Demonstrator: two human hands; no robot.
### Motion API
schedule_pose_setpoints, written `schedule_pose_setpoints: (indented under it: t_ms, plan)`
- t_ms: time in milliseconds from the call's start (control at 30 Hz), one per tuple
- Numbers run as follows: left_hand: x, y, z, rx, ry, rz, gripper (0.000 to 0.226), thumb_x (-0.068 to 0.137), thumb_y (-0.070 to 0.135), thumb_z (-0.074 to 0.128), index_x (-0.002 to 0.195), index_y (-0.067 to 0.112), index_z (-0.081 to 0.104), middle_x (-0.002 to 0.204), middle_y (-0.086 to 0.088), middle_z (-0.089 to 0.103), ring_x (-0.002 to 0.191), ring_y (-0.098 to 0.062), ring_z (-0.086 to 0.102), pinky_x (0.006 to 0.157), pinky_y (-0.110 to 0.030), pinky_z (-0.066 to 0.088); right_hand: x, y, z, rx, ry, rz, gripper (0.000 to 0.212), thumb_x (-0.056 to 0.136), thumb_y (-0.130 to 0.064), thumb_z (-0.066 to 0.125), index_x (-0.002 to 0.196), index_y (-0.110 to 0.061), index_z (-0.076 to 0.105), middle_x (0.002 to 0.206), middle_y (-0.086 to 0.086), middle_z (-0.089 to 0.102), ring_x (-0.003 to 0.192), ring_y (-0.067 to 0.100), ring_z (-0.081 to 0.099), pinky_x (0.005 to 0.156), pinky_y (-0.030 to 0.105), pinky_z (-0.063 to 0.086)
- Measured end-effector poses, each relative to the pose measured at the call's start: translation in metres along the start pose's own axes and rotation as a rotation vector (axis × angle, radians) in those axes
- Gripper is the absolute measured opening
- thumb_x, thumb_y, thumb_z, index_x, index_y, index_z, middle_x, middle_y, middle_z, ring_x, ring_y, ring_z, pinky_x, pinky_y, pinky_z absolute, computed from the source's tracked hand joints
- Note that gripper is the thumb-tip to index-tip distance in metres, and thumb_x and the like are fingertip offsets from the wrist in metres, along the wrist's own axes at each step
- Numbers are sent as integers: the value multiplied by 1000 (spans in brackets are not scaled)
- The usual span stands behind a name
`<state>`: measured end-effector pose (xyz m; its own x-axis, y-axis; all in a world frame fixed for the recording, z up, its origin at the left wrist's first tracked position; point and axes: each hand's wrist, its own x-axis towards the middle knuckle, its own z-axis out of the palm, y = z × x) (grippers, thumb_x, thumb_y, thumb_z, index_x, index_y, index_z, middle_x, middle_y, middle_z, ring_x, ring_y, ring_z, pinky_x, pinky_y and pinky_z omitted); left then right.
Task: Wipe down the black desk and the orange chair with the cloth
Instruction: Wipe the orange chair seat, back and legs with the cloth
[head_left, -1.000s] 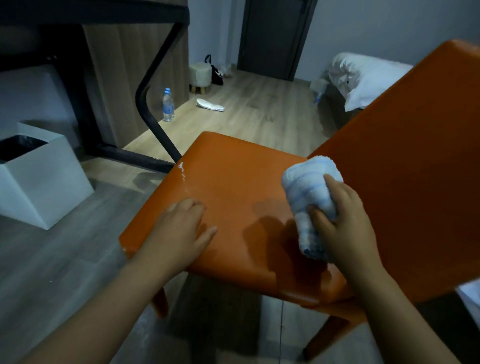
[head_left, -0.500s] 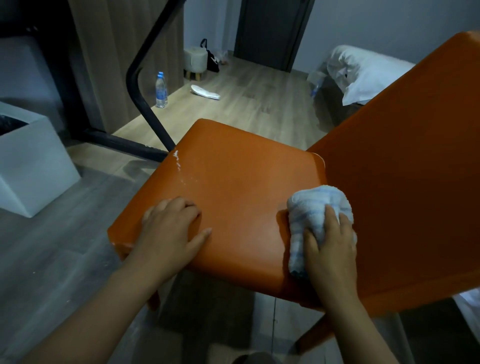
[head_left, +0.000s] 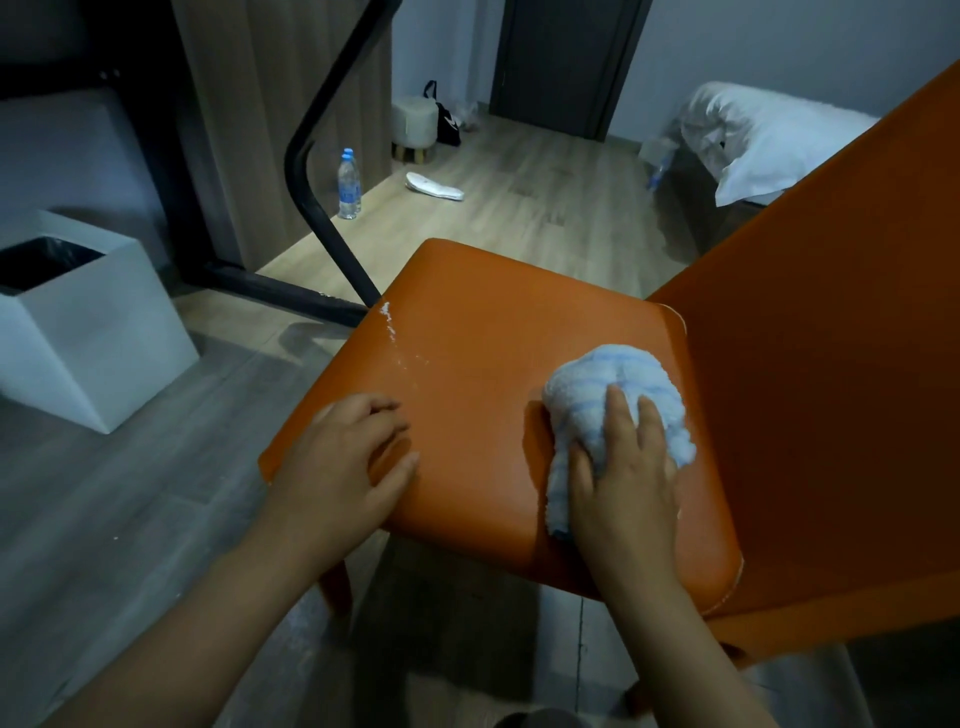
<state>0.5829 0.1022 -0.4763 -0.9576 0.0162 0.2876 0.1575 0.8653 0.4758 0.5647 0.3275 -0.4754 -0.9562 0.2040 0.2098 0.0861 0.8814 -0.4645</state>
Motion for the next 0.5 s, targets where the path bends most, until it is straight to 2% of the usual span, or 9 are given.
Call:
schedule_pose_setpoints:
  t_ms: [233,333,500]
  plan:
    - [5,-23,-13,11,91,-94,35,89,32,61,122,19,62,125,4,55,113,-14,48,90,-26,36,7,-34,20,-17,-21,-51,64,97,-42,45,153,-34,14,161,4,13,138,33,30,107,51,31]
    - [6,-33,-18,18,93,-143,38,89,34,60,124,19,61,127,2,55,115,-17,48,94,-31,39,9,-52,28,-1,-38,-83,63,98,-44,44,153,-34,12,161,3,12,137,33,30,108,50,33]
    - [2,-53,-25,-1,116,-212,39,88,35,62,123,17,61,123,0,57,113,-18,50,91,-30,38,13,-83,44,12,-66,-153,62,99,-43,42,152,-34,11,161,2,11,136,31,31,105,48,33]
